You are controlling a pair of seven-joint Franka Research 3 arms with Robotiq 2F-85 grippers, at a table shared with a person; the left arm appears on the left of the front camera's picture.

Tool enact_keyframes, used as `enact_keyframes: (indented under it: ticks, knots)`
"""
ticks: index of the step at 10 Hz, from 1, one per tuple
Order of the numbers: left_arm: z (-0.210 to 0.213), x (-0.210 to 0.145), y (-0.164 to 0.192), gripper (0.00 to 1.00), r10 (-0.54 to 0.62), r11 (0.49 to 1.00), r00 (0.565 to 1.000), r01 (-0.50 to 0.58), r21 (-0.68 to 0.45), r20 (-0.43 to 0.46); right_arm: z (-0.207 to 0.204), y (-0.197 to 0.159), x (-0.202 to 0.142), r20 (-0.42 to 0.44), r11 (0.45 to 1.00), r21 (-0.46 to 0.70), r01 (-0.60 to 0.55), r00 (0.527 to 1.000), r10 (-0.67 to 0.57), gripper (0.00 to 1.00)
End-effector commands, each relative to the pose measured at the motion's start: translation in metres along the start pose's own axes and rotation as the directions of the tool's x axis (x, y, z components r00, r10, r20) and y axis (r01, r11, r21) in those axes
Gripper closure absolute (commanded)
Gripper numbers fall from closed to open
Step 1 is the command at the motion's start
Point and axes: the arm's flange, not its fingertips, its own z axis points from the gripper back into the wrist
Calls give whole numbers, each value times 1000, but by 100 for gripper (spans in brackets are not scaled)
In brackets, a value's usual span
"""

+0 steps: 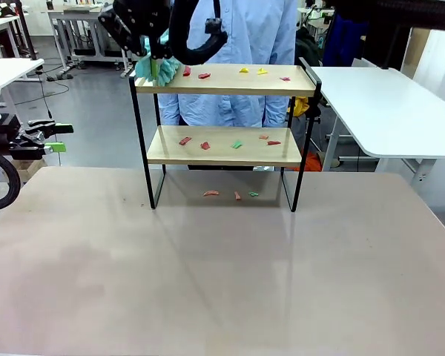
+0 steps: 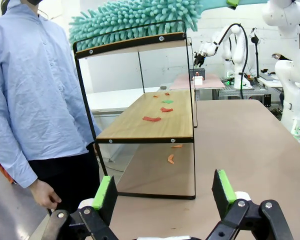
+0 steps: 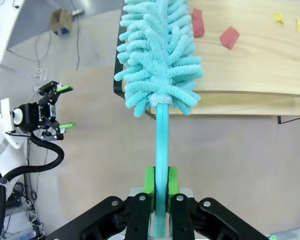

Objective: Clean the shelf.
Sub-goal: Clean the specific section of the Shelf indicated by the human with the Duster.

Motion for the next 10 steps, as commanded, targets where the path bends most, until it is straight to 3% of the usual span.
enact_keyframes:
  ticks: [1,2,3,8,10]
  knots:
    - [-1,3,-2,0,-13,1000,1000,13,1,4,-1,-4,-4,-42,1000,8,20,999,-20,87]
    - [-1,3,-2,0,-13,1000,1000,13,1,4,0,-8,-3,-82,1000,28,3,997,-1,87]
    - [-1,3,-2,0,-13,1000,1000,13,1,4,-4,0,-1,-14,1000,-1,2,1000,-2,87]
    - [-1,3,-2,0,-13,1000,1000,13,1,4,-6,-1,-2,-31,1000,3,4,1000,-4,87]
    - [-1,3,-2,0,-13,1000,1000,13,1,4,-4,-29,9,-34,999,-10,38,999,-38,87]
